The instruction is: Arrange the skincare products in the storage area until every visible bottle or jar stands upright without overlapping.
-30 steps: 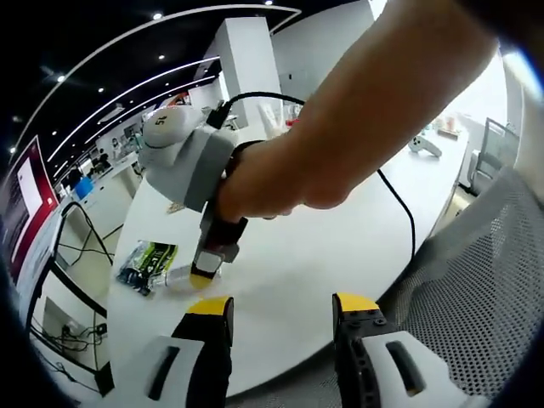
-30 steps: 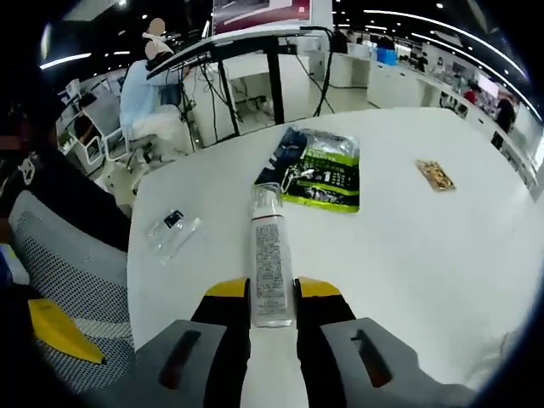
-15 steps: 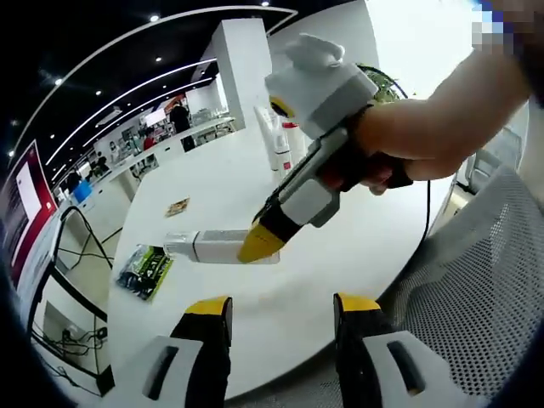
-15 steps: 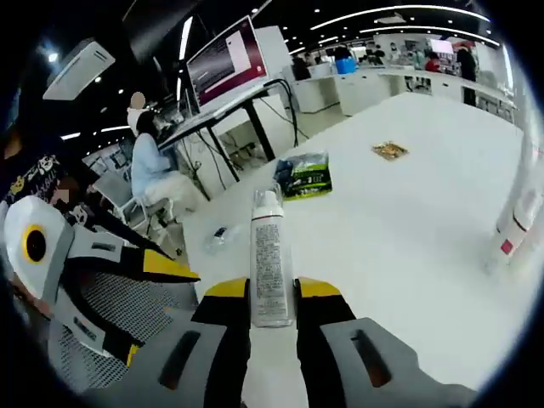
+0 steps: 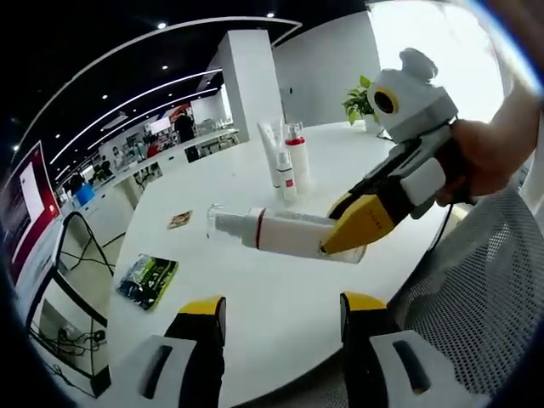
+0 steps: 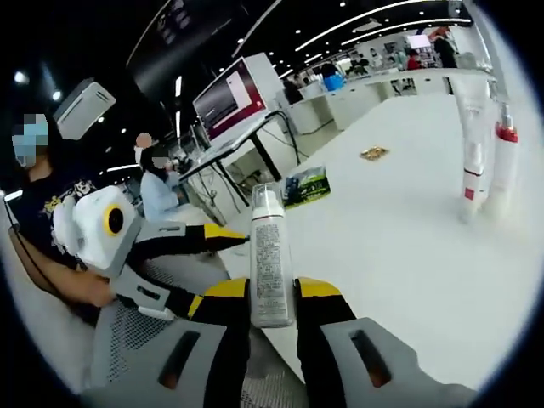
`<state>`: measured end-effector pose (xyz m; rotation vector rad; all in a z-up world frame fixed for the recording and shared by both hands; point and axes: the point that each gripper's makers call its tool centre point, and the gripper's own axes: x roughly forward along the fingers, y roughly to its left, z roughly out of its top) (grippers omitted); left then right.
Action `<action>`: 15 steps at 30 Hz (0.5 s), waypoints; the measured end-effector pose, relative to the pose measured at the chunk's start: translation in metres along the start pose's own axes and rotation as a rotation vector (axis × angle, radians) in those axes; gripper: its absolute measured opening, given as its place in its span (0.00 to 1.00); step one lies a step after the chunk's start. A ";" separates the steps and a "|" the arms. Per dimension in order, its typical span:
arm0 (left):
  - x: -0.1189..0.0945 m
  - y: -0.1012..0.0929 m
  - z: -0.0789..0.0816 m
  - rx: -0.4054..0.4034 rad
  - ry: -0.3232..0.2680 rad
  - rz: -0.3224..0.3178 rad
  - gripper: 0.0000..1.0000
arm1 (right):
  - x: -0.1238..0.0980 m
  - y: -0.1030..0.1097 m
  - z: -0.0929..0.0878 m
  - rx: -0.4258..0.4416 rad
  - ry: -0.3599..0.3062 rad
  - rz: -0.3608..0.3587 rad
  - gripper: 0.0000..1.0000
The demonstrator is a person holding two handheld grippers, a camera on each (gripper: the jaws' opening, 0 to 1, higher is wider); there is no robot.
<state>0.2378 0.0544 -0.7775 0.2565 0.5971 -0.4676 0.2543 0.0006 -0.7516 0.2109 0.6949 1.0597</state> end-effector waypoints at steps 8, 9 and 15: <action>0.000 0.000 0.002 0.040 0.001 0.013 0.59 | -0.013 0.000 0.003 0.028 -0.029 0.023 0.17; 0.000 0.000 0.002 0.039 -0.002 0.012 0.59 | -0.014 0.001 0.003 0.032 -0.035 0.029 0.17; -0.007 0.011 0.021 -0.062 -0.063 0.029 0.59 | -0.021 0.002 0.008 0.113 -0.102 0.031 0.18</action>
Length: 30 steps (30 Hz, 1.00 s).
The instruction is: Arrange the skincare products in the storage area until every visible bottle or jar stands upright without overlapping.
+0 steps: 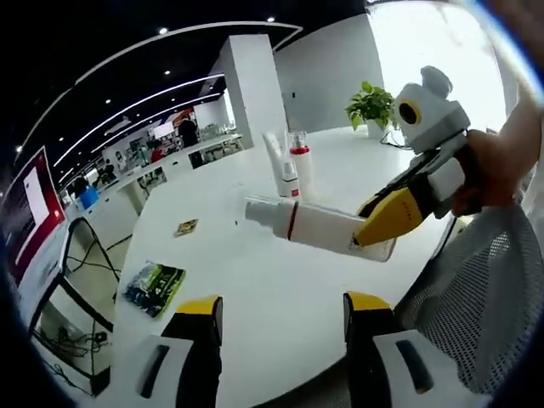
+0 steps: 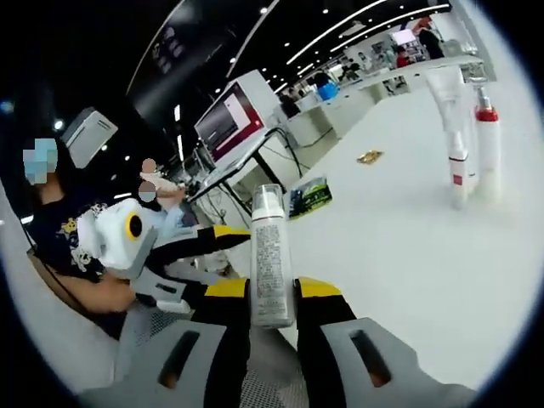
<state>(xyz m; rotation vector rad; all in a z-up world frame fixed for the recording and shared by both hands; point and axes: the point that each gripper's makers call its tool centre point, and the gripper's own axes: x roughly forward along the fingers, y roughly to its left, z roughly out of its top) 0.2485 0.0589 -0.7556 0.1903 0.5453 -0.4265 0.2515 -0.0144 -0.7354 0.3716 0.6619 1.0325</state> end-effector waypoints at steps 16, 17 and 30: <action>-0.007 -0.009 0.092 -0.724 -0.424 -0.375 0.70 | -0.038 0.008 0.043 0.128 -0.256 0.054 0.17; -0.009 -0.011 0.095 -0.798 -0.428 -0.425 0.69 | -0.039 0.008 0.044 0.141 -0.263 0.059 0.17; -0.025 -0.047 0.108 -0.979 -0.416 -0.773 0.52 | -0.035 0.060 0.048 0.193 -0.234 0.327 0.17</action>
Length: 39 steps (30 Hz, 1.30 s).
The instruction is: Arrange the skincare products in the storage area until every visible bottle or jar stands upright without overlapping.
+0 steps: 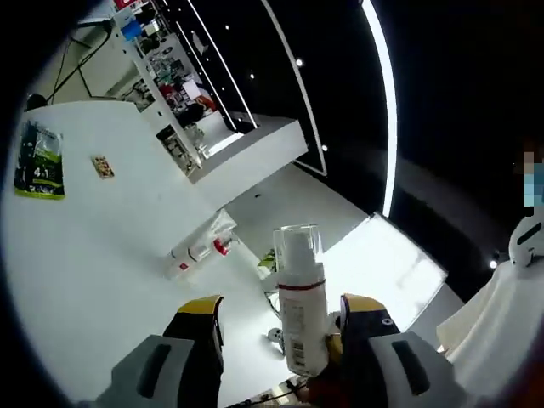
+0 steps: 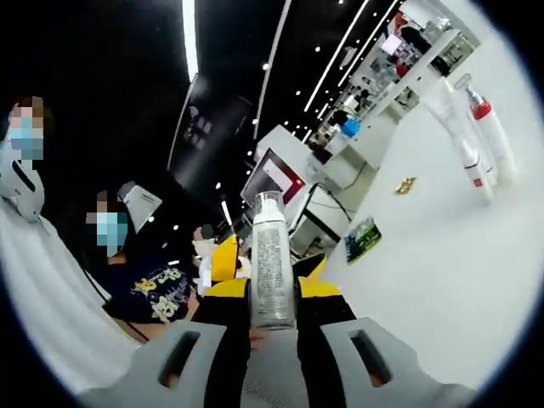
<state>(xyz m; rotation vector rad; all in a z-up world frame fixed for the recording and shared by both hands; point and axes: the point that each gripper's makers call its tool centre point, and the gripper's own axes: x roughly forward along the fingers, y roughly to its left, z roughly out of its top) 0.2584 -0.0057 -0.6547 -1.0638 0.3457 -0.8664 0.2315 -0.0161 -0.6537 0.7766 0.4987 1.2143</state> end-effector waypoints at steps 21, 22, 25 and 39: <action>-0.014 0.032 0.007 0.019 -0.015 0.222 0.23 | 0.019 -0.027 -0.026 -0.508 0.338 -0.319 0.33; -0.014 0.035 0.008 0.014 -0.021 0.244 0.23 | 0.021 -0.031 -0.029 -0.560 0.383 -0.348 0.33; -0.015 0.037 0.006 0.041 -0.013 0.272 0.23 | 0.028 -0.038 -0.040 -0.626 0.472 -0.381 0.29; -0.015 0.025 -0.001 0.063 -0.005 0.190 0.22 | 0.019 -0.032 -0.040 -0.293 0.410 -0.300 0.20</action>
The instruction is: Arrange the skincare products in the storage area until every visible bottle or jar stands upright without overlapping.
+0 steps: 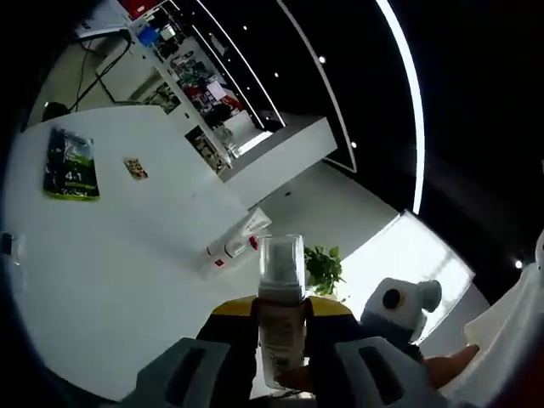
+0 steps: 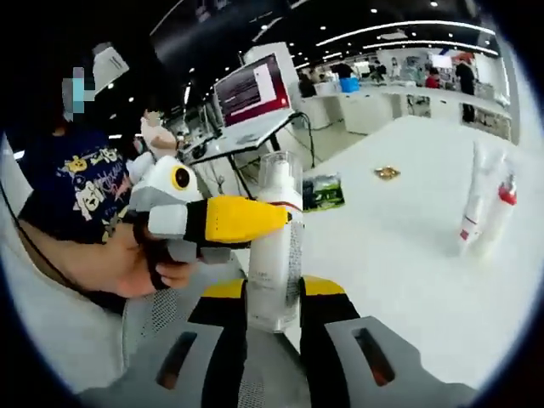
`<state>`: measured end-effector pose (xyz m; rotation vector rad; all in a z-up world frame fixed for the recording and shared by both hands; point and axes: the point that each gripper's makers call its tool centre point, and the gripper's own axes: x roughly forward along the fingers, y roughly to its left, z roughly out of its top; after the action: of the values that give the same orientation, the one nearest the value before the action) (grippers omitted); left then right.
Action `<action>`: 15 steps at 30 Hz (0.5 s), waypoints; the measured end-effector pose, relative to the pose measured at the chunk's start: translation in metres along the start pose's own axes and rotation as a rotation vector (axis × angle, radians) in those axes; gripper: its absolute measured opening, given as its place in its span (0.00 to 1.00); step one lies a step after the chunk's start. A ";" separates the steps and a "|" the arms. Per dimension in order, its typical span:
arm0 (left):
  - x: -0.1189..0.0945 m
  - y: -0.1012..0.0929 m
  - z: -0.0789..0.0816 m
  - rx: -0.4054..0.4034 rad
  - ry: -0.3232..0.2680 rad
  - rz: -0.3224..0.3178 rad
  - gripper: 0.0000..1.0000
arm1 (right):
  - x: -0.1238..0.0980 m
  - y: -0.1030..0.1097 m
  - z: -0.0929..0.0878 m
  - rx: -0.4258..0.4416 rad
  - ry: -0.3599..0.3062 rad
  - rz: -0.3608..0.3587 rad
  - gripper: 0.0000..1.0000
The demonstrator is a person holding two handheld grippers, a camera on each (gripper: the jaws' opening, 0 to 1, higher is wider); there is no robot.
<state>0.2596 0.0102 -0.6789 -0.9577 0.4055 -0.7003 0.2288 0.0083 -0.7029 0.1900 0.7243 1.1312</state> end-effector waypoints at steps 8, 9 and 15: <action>-0.003 -0.044 -0.012 -0.191 0.045 -0.271 0.25 | -0.030 0.040 0.004 0.309 -0.045 0.394 0.20; -0.003 -0.045 -0.013 -0.194 0.043 -0.269 0.26 | -0.031 0.043 0.004 0.322 -0.053 0.422 0.20; -0.008 -0.056 -0.015 -0.233 0.048 -0.309 0.26 | -0.033 0.058 0.003 0.393 -0.044 0.504 0.21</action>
<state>0.2244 -0.0144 -0.6393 -1.2415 0.3913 -0.9726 0.1792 0.0053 -0.6575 0.7601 0.8821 1.4439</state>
